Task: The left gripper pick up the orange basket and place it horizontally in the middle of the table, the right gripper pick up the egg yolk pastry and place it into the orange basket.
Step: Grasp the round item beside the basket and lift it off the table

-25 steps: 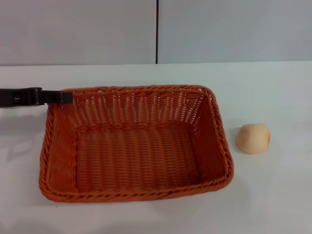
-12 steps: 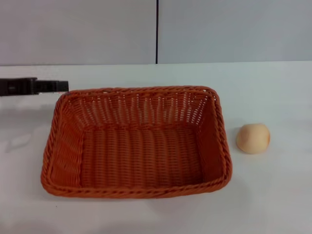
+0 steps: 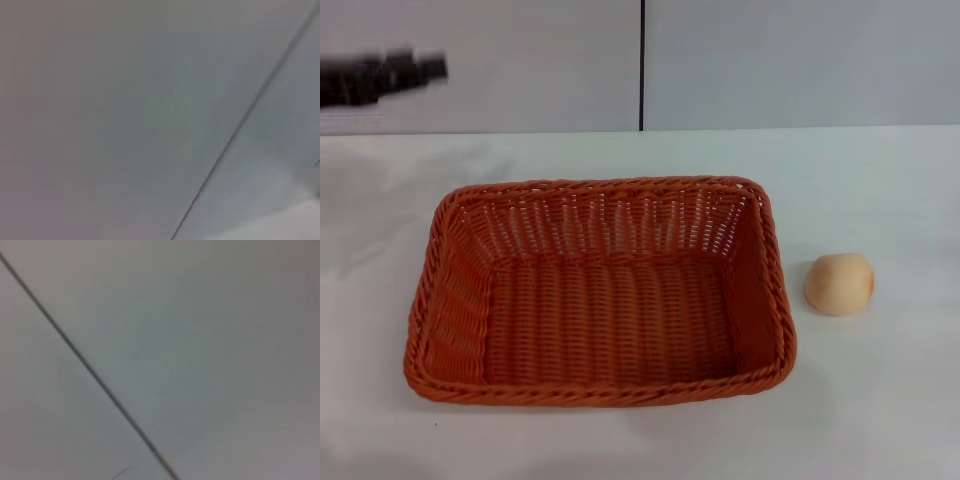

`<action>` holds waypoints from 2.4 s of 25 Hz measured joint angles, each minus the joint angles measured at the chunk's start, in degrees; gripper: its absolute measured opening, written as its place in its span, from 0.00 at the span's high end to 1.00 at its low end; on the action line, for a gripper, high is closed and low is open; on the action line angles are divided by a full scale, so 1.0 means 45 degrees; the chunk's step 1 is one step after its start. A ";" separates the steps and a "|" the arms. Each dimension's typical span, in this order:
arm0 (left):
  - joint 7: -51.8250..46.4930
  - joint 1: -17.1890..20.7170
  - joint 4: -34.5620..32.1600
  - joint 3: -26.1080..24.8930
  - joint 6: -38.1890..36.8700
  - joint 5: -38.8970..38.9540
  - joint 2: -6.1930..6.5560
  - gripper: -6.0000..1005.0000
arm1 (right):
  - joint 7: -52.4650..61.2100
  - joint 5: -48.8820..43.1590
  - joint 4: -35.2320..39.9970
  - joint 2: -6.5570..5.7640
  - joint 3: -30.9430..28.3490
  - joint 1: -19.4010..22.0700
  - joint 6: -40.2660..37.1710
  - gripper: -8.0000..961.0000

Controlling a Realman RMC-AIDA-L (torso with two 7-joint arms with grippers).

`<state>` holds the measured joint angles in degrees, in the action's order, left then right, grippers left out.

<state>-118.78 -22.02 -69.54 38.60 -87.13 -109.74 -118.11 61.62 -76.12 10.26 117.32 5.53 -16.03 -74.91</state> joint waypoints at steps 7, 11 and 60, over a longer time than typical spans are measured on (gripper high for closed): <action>0.4316 0.0679 0.2233 0.0068 -0.0174 0.5733 0.0015 0.33 | 0.2903 -0.0417 0.2634 -0.0542 0.3299 0.0355 -0.1062 0.22; 0.6730 0.0554 0.3932 0.0041 -0.0299 0.7540 0.0002 0.29 | 0.6640 -0.3795 0.5654 -0.1410 0.3854 -0.0138 -0.3716 0.22; 1.0066 -0.0172 0.7230 0.1383 -0.0618 0.8585 0.0048 0.29 | 1.3571 -1.7672 0.8648 0.0171 1.0732 -0.6942 -0.3224 0.25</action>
<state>-73.48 -22.80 -37.00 44.83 -89.91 -71.10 -117.90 122.69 -155.65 49.18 118.09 53.83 -47.27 -89.42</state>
